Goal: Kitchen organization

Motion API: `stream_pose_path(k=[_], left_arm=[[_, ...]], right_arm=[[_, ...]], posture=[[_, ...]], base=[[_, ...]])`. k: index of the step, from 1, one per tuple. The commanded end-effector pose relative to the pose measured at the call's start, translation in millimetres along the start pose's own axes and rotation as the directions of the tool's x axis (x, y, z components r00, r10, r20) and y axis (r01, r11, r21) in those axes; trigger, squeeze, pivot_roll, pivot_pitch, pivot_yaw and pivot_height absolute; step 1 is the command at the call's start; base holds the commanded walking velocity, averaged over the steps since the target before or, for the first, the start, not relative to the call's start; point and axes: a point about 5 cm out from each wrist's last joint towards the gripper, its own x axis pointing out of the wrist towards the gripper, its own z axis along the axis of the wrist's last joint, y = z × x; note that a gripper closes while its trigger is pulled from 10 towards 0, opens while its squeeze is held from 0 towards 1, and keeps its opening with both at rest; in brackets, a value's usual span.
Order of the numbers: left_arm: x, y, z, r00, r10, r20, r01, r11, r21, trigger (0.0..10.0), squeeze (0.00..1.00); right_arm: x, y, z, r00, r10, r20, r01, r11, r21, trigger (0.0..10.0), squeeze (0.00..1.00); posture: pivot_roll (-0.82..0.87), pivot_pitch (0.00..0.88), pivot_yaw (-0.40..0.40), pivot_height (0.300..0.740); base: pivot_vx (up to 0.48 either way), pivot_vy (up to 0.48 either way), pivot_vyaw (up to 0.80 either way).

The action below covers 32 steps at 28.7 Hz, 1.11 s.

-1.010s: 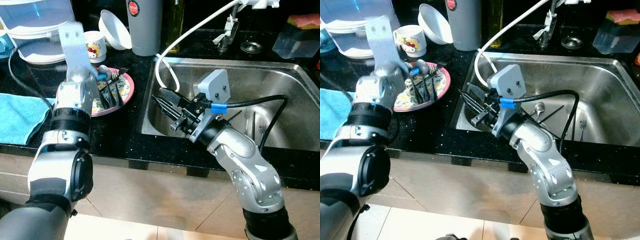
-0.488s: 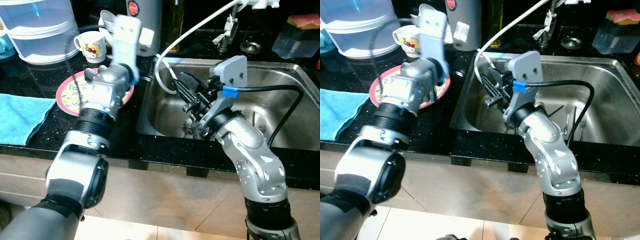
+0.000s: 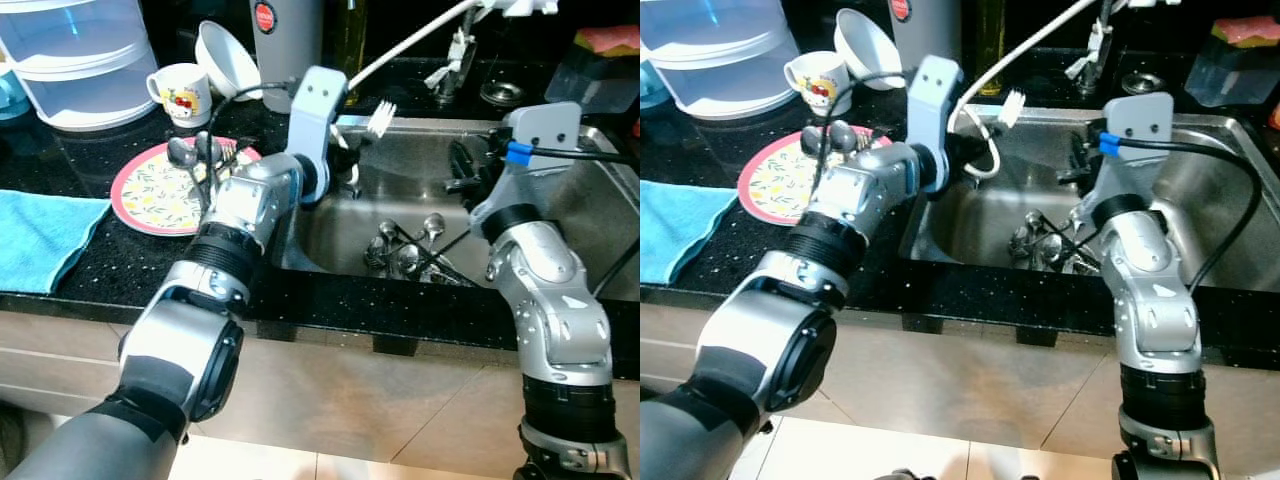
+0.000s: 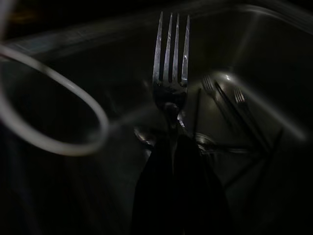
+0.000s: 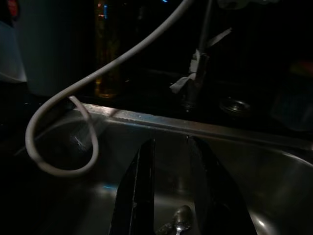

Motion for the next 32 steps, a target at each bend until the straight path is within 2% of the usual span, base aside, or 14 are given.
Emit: stream_pose_path(k=[1,6,7,9,10,17,18,20,21,22,27,28,31,32], left_arm=[[3.7,-5.5,-2,1.0,-0.016,-0.015,0.016,0.999,0.035,10.0,0.0],[7.2,-9.0,-3,1.0,-0.01,-0.007,0.011,0.998,0.059,10.0,0.0],[7.3,-8.0,-2,1.0,0.003,0.001,-0.003,0.998,0.062,10.0,0.22],[7.3,-7.2,-1,1.0,0.012,0.005,-0.012,0.998,0.063,10.0,0.22],[7.0,-5.0,0,0.999,0.033,0.013,-0.034,0.997,0.067,10.0,1.0],[2.3,7.4,13,0.986,0.118,0.118,-0.128,0.989,0.081,10.0,1.0],[-0.3,9.9,20,0.978,0.121,0.167,-0.136,0.988,0.077,10.0,0.95],[-1.1,10.5,22,0.976,0.119,0.182,-0.134,0.988,0.074,10.0,0.95],[-3.6,13.5,27,0.968,0.139,0.208,-0.156,0.986,0.066,10.0,0.0],[-8.3,20.7,33,0.95,0.206,0.236,-0.227,0.972,0.065,10.0,0.0],[-16.7,33.3,36,0.916,0.328,0.232,-0.346,0.937,0.041,10.0,0.0],[-21.8,40.3,34,0.896,0.392,0.208,-0.414,0.907,0.074,10.0,0.0],[-24.2,42.9,33,0.889,0.411,0.199,-0.434,0.897,0.087,10.0,0.0],[-26.9,45.6,32,0.879,0.434,0.2,-0.461,0.88,0.114,10.0,0.0]], right_arm=[[1.0,0.7,2,1.0,-0.005,0.008,0.005,1.0,-0.011,10.0,0.0],[-1.1,9.2,9,0.998,0.017,0.058,-0.018,1.0,0.026,10.0,0.0],[-2.0,11.2,10,0.997,0.022,0.07,-0.024,0.999,0.037,10.0,0.0],[-2.5,12.3,11,0.997,0.024,0.076,-0.028,0.999,0.044,10.0,0.0],[-3.0,13.1,11,0.997,0.026,0.078,-0.03,0.998,0.047,10.0,0.0],[-2.7,15.3,12,0.995,0.033,0.093,-0.039,0.997,0.064,10.0,0.0],[-1.6,15.7,13,0.994,0.033,0.101,-0.041,0.997,0.07,10.0,0.0],[-1.4,16.0,13,0.994,0.034,0.104,-0.041,0.997,0.072,10.0,0.0],[-0.8,16.6,15,0.993,0.035,0.112,-0.044,0.996,0.078,10.0,0.0],[-0.3,17.9,17,0.991,0.036,0.126,-0.047,0.995,0.089,10.0,0.0],[-1.2,19.8,16,0.99,0.04,0.132,-0.053,0.994,0.099,10.0,0.0],[-1.4,20.7,16,0.99,0.043,0.135,-0.057,0.993,0.102,10.0,0.0],[-1.3,21.1,16,0.99,0.043,0.136,-0.058,0.993,0.103,10.0,0.0],[-1.2,21.2,16,0.989,0.043,0.139,-0.058,0.993,0.105,10.0,0.0]], posture=[[-0.01,0.101,0.077,0.74],[-0.02,0.135,0.077,0.74],[-0.02,0.137,0.077,0.74],[-0.02,0.139,0.077,0.74],[-0.02,0.142,0.074,0.74],[-0.02,0.145,0.066,0.74],[-0.01,0.141,0.06,0.74],[-0.01,0.141,0.06,0.74],[-0.01,0.141,0.06,0.74],[-0.01,0.141,0.06,0.74],[0.01,0.134,0.06,0.74],[0.01,0.134,0.06,0.74],[0.02,0.129,0.066,0.74],[0.02,0.127,0.068,0.74]], base=[[0.0,0.0,0.0],[0.0,0.0,0.0],[0.0,0.0,0.0],[0.0,0.0,0.0],[0.0,0.0,0.0],[0.0,0.0,0.0],[0.0,0.0,0.0],[0.0,0.0,0.0],[0.0,0.0,0.0],[0.0,0.0,0.0],[0.0,0.0,0.0],[0.0,0.0,0.0],[0.0,0.0,0.0],[0.0,0.0,0.0]])
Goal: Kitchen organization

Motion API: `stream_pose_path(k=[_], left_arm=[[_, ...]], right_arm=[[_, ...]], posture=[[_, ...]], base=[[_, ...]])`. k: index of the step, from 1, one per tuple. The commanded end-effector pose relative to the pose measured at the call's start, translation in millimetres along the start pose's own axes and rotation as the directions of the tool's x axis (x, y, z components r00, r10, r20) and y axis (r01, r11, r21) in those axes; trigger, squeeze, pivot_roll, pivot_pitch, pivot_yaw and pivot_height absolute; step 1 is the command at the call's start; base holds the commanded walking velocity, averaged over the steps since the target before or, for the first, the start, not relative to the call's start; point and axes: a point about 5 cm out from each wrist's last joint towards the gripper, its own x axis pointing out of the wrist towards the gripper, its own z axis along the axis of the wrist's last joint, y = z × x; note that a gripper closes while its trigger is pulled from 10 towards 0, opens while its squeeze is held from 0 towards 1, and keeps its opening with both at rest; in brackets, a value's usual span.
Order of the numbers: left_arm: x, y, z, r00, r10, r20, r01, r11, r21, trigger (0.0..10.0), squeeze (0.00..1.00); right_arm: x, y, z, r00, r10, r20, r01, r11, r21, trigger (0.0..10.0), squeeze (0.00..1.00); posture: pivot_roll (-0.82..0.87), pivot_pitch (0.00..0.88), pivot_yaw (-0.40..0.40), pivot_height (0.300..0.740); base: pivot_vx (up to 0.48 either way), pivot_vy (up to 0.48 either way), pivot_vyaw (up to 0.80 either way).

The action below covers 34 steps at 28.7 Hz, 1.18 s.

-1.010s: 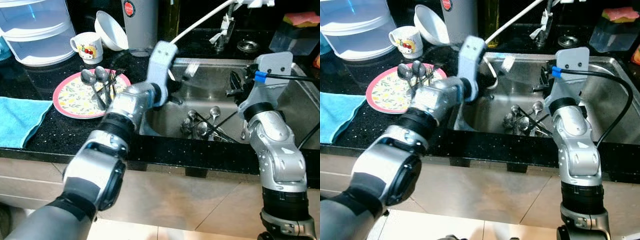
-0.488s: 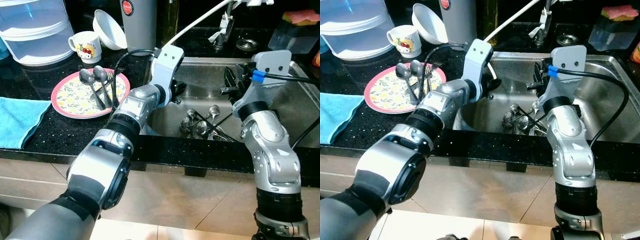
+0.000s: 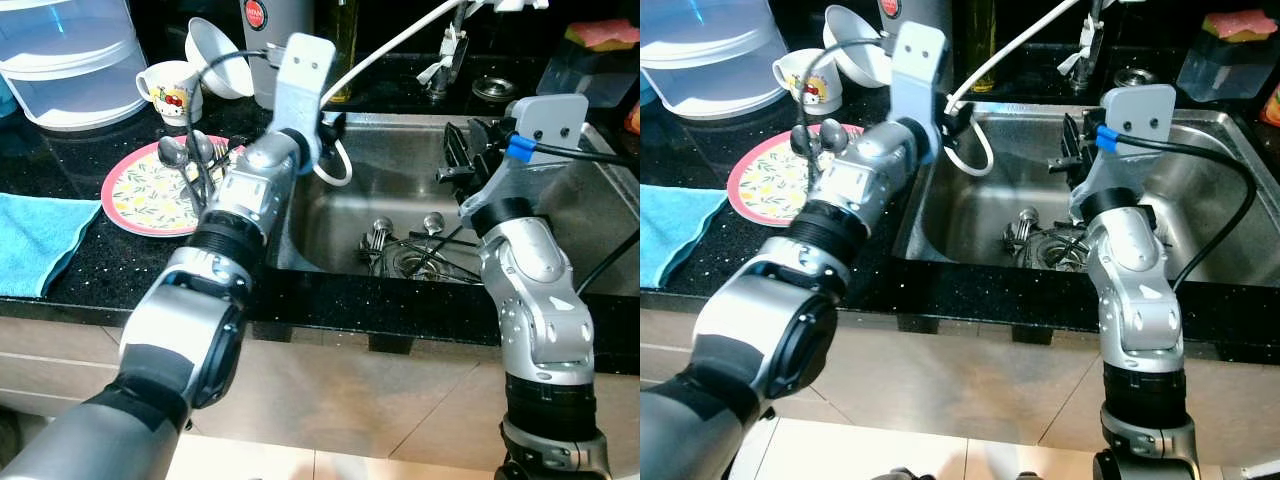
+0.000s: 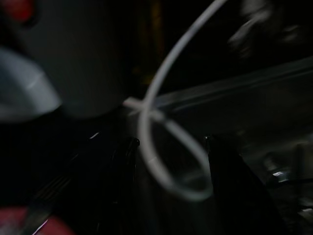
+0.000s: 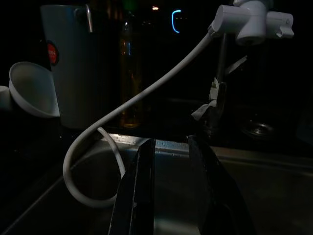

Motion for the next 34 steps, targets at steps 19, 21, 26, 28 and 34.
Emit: stream_pose_path(k=[19,21,26,28,34], left_arm=[[-26.2,83.0,-19,0.841,0.498,-0.214,-0.514,0.857,-0.028,10.0,0.0],[-27.3,84.4,-19,0.831,0.507,-0.23,-0.529,0.848,-0.043,10.0,0.0],[-29.7,89.0,-25,0.796,0.522,-0.307,-0.574,0.812,-0.106,10.0,0.0],[-29.9,88.0,-29,0.792,0.505,-0.343,-0.573,0.809,-0.132,10.0,0.0],[-31.7,89.4,-31,0.773,0.524,-0.358,-0.598,0.79,-0.134,10.0,0.0]], right_arm=[[0.6,15.0,4,0.995,0.086,0.055,-0.088,0.995,0.043,10.0,0.0],[0.7,15.9,4,0.994,0.093,0.056,-0.095,0.994,0.044,10.0,0.0],[1.5,16.4,4,0.994,0.095,0.056,-0.098,0.994,0.043,10.0,0.0],[1.1,15.8,3,0.994,0.093,0.054,-0.095,0.995,0.043,10.0,0.0],[0.9,17.1,1,0.994,0.092,0.05,-0.094,0.995,0.045,10.0,0.0]], posture=[[0.04,0.107,0.065,0.74],[0.04,0.108,0.067,0.74],[0.03,0.108,0.065,0.74],[0.04,0.111,0.065,0.74],[0.04,0.108,0.069,0.74]], base=[[0.0,0.0,0.0],[0.0,0.0,0.0],[0.0,0.0,0.0],[0.0,0.0,0.0],[0.0,0.0,0.0]])
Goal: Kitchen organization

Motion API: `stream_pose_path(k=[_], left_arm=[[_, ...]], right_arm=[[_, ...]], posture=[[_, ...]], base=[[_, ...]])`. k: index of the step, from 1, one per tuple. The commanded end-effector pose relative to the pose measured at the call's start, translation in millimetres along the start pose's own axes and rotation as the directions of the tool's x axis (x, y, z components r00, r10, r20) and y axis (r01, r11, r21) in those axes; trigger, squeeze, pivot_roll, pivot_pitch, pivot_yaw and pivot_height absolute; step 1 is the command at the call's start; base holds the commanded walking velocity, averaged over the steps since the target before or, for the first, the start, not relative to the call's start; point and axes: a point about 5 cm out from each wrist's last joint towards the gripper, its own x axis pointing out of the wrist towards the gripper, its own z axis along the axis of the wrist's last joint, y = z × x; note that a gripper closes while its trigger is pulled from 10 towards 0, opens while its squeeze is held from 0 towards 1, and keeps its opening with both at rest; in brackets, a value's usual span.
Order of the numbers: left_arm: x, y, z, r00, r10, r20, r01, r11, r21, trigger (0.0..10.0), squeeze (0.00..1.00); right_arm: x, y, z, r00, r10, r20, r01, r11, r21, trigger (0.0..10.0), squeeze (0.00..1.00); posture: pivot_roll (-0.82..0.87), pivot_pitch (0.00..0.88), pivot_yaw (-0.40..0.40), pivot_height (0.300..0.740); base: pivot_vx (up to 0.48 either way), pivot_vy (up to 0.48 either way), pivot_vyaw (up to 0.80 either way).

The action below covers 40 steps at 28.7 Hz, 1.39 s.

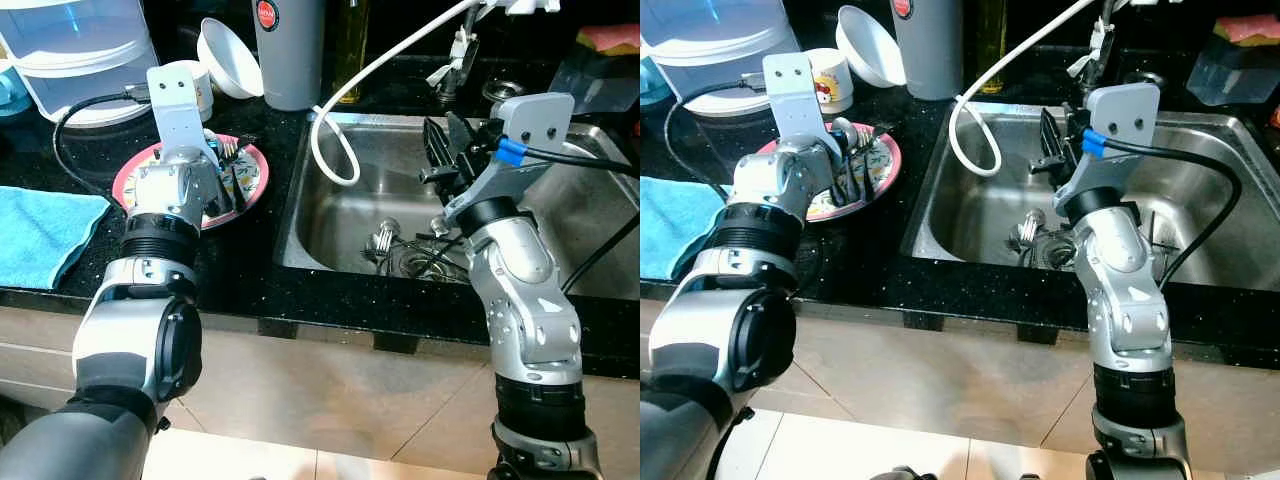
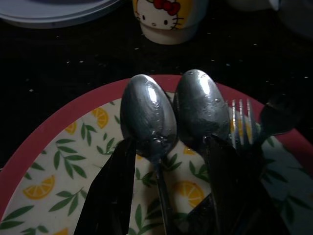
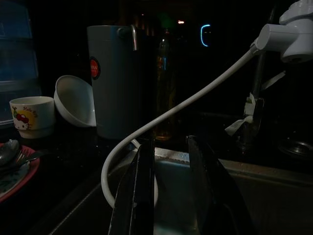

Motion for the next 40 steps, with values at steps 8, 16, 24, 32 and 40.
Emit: stream_pose_path(k=[8,16,24,32,40], left_arm=[[1.0,3.0,-3,0.999,0.028,-0.035,-0.029,0.999,-0.018,10.0,0.0],[3.7,5.5,-12,0.995,0.037,-0.094,-0.041,0.998,-0.042,10.0,0.0],[4.6,8.7,-19,0.991,0.054,-0.119,-0.059,0.997,-0.04,10.0,0.0],[5.8,11.9,-25,0.988,0.067,-0.14,-0.073,0.997,-0.039,8.5,0.0],[6.4,12.5,-32,0.983,0.069,-0.168,-0.075,0.997,-0.035,0.0,0.0]], right_arm=[[0.5,0.4,-2,1.0,-0.005,0.0,0.005,1.0,0.012,10.0,0.0],[-0.7,0.0,-2,1.0,-0.009,0.002,0.009,1.0,0.016,10.0,0.0],[-1.0,0.3,-3,1.0,-0.007,-0.001,0.007,1.0,0.015,10.0,0.0],[-0.7,2.4,-3,1.0,-0.002,-0.004,0.002,1.0,0.021,10.0,0.0],[-1.2,1.6,-4,1.0,-0.007,-0.003,0.007,1.0,0.021,10.0,0.0]], posture=[[0.05,0.112,0.076,0.74],[0.05,0.114,0.076,0.74],[0.05,0.116,0.071,0.74],[0.05,0.118,0.071,0.74],[0.05,0.113,0.079,0.74]], base=[[0.0,0.0,0.0],[0.0,0.0,0.0],[0.0,0.0,0.0],[0.0,0.0,0.0],[0.0,0.0,0.0]])
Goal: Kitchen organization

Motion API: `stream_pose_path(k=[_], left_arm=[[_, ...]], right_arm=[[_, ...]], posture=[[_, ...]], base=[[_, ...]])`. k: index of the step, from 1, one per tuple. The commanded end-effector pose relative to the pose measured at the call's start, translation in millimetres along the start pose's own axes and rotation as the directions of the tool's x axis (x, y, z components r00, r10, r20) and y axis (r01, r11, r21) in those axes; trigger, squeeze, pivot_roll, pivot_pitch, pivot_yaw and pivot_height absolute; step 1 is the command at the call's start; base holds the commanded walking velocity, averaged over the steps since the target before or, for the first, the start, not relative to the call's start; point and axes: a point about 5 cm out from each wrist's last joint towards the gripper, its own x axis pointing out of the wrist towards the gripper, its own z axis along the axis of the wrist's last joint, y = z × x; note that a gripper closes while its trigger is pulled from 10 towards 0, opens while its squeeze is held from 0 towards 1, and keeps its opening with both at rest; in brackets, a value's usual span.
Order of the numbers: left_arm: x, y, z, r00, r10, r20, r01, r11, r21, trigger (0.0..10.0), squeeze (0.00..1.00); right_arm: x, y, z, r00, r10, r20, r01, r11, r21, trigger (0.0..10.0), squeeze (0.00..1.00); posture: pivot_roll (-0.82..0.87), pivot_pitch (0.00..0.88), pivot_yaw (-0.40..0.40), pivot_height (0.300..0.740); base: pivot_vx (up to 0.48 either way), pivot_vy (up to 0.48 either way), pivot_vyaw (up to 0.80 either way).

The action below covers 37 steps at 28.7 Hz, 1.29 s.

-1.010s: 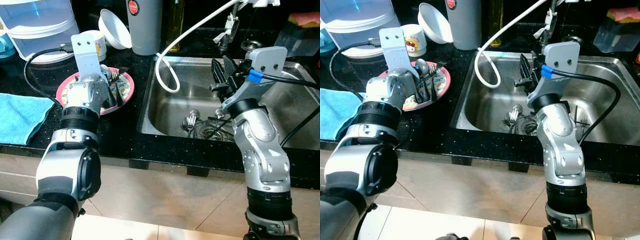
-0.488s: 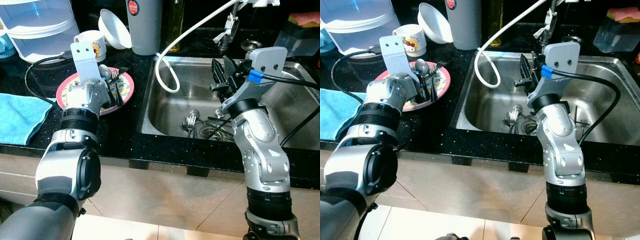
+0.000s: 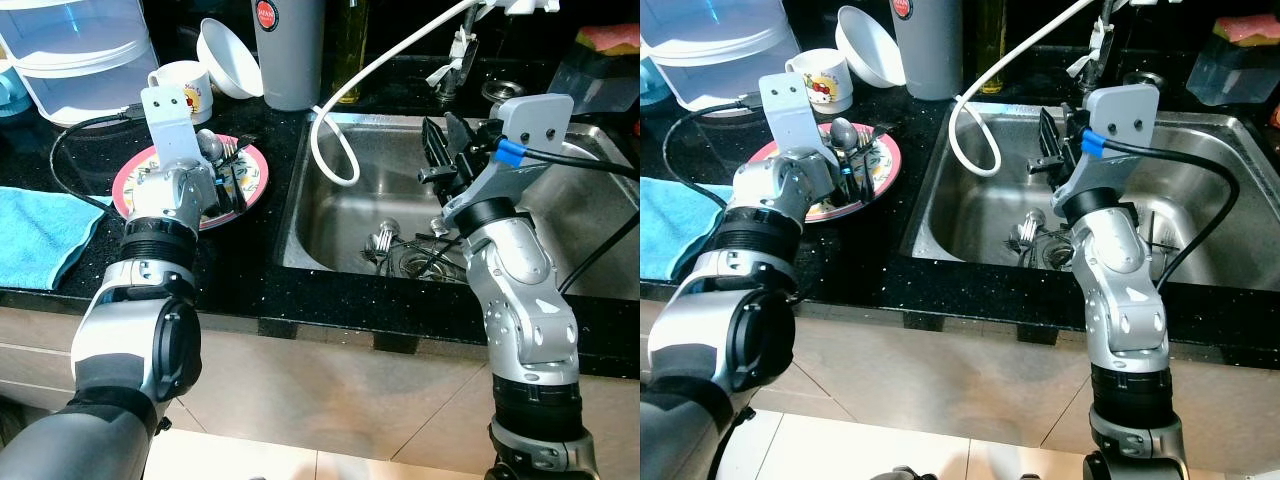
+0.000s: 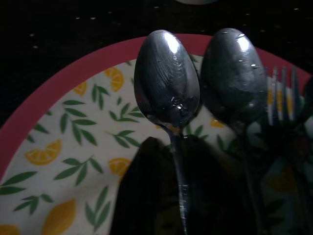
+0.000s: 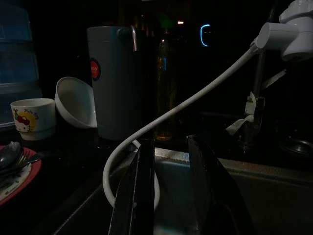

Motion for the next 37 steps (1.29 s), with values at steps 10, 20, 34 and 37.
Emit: stream_pose_path(k=[10,20,34,37], left_arm=[[2.9,6.8,-2,0.999,0.034,0.008,-0.034,0.999,0.014,0.0,0.0],[-26.6,-18.5,48,0.886,-0.124,0.447,0.044,0.981,0.186,10.0,0.0],[-57.4,-64.4,33,0.639,-0.656,0.402,0.506,0.751,0.423,10.0,0.0],[-64.7,-72.8,21,0.569,-0.756,0.324,0.516,0.635,0.574,10.0,0.0]], right_arm=[[-1.7,-0.3,-3,1.0,-0.007,-0.002,0.007,1.0,0.01,10.0,0.0],[-0.1,0.0,-4,1.0,-0.003,0.004,0.003,1.0,0.011,10.0,0.0],[-0.3,-7.6,4,0.999,-0.032,0.044,0.027,0.994,0.107,10.0,0.0],[-0.7,-12.2,5,0.998,-0.052,0.045,0.046,0.99,0.133,10.0,0.0]], posture=[[0.05,0.102,0.077,0.74],[0.05,0.068,0.086,0.74],[0.04,0.041,0.094,0.74],[0.04,0.043,0.094,0.74]], base=[[0.0,0.0,0.0],[0.0,0.0,0.0],[0.0,0.0,0.0],[0.0,0.0,0.0]])
